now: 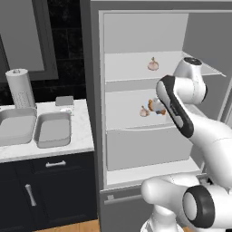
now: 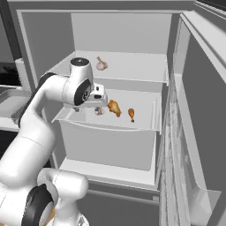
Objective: Place one garlic and one chicken drumstick in each tupperware on the nearby counter, to pack two identical lunches.
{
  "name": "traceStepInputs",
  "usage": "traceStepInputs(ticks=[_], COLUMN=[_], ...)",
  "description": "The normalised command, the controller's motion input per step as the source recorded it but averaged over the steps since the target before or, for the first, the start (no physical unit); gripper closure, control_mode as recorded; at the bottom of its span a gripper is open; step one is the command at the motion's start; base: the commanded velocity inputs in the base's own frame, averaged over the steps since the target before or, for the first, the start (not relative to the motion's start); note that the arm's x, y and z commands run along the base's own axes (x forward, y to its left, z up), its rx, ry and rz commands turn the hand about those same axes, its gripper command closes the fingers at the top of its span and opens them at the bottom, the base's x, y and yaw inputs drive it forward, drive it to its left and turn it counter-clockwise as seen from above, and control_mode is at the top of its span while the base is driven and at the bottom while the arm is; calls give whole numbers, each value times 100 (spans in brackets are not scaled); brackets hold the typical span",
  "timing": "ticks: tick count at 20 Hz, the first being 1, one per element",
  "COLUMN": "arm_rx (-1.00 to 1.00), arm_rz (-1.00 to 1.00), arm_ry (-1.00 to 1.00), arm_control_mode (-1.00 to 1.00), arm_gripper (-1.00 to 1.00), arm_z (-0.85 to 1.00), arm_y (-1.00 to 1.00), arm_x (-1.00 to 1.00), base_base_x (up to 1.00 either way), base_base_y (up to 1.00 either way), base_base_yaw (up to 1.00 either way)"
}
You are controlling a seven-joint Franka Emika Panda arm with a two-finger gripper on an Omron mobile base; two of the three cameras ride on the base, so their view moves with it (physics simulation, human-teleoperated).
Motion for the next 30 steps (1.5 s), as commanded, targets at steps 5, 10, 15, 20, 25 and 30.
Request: traceStepInputs(ticks=[5,10,15,20,25,30], arm_rx=[0,9,0,2,16,3], arm_rz=[51,40,4,-1,-1,0], arm_ry=[-31,-21,8,6,0,1], arm_control_mode=[-100,-100,-100,-100,-100,-100], arm_gripper=[-100,-100,-100,-100,-100,-100], arm_z=[-6,-41,-5,-43,-40,0], arm_y=[-69,-29,0,1,-6,0], arm_x=[34,54,90,74,10,40], base_base_x=[0,0,0,0,0,0], base_base_y=[0,0,0,0,0,0], base_base_yaw=[0,0,0,0,0,0])
